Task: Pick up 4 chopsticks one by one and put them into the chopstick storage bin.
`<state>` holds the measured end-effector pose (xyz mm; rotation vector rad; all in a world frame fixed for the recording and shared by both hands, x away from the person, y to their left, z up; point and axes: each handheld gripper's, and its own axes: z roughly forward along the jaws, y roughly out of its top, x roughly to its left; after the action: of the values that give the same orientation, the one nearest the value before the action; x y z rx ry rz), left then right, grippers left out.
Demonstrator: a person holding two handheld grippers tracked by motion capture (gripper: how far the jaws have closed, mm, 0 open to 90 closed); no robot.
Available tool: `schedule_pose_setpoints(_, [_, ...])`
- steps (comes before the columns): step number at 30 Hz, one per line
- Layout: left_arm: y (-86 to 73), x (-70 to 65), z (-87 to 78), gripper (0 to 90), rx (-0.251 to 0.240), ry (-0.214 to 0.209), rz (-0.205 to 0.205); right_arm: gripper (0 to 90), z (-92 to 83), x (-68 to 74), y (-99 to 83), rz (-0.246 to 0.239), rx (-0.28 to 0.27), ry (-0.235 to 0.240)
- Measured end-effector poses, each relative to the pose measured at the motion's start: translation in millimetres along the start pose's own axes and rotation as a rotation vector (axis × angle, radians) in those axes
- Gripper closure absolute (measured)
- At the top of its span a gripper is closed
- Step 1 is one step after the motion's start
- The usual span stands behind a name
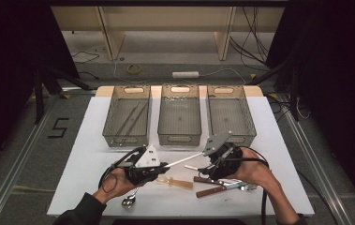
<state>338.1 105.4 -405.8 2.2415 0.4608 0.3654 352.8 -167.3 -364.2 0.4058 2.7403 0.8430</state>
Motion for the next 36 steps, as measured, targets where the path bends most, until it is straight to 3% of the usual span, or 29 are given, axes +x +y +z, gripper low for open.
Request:
schedule_pose_setpoints(3, [-2.2, 8.9, -5.0, 82.8, -0.012, 0.049, -0.050, 38.3, -2.7, -3.0, -4.5, 0.040, -0.038, -0.028])
schedule_pose_setpoints(10, [-5.4, 31.2, -22.9, 82.8, -0.072, 0.168, -0.154, 33.4, 3.5, -5.2, -23.1, 0.107, -0.033, -0.052])
schedule_pose_setpoints(13, [-7.7, 43.2, -29.7, 82.8, -0.081, 0.218, -0.180, 33.1, 8.1, -6.4, -31.8, 0.131, -0.021, -0.059])
schedule_pose_setpoints(22, [-22.8, 82.4, -41.9, 82.8, -0.106, 0.354, -0.307, 29.6, 18.0, -13.2, -47.8, 0.200, 0.008, -0.066])
schedule_pose_setpoints(36, [-40.2, 129.9, -39.5, 82.8, -0.087, 0.471, -0.441, 28.1, 22.4, -11.4, -52.8, 0.207, 0.027, -0.062])
